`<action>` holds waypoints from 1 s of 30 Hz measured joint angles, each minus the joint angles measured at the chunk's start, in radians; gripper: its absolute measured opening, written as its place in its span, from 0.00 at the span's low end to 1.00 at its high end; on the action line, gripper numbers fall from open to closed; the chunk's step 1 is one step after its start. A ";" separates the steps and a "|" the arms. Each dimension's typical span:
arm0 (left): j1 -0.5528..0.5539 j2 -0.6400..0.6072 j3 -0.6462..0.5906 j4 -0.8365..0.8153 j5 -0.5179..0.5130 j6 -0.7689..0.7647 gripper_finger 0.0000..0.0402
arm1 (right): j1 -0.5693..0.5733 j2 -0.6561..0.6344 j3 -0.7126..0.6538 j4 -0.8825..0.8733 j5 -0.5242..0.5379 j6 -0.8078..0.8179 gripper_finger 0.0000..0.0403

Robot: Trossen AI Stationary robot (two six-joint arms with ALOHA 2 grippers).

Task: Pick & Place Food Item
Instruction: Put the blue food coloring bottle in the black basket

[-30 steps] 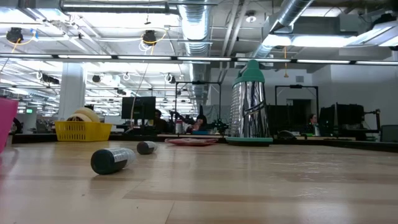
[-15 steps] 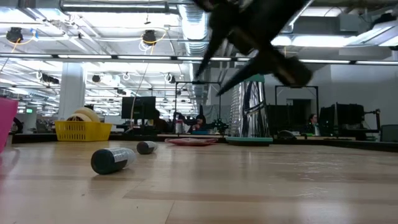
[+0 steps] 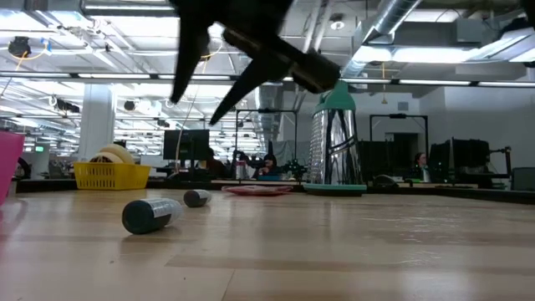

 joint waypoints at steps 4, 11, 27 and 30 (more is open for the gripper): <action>-0.012 -0.002 -0.027 0.029 -0.002 -0.002 0.46 | 0.004 0.089 0.147 -0.135 -0.039 0.050 0.44; -0.051 -0.005 -0.085 0.055 0.002 -0.002 0.46 | 0.011 0.215 0.319 -0.202 -0.089 0.124 0.49; -0.117 -0.017 -0.102 0.079 0.002 0.026 0.46 | 0.031 0.295 0.376 -0.282 -0.151 0.241 0.44; -0.117 -0.025 -0.102 0.080 0.002 0.030 0.46 | 0.029 0.295 0.376 -0.268 -0.160 0.237 0.44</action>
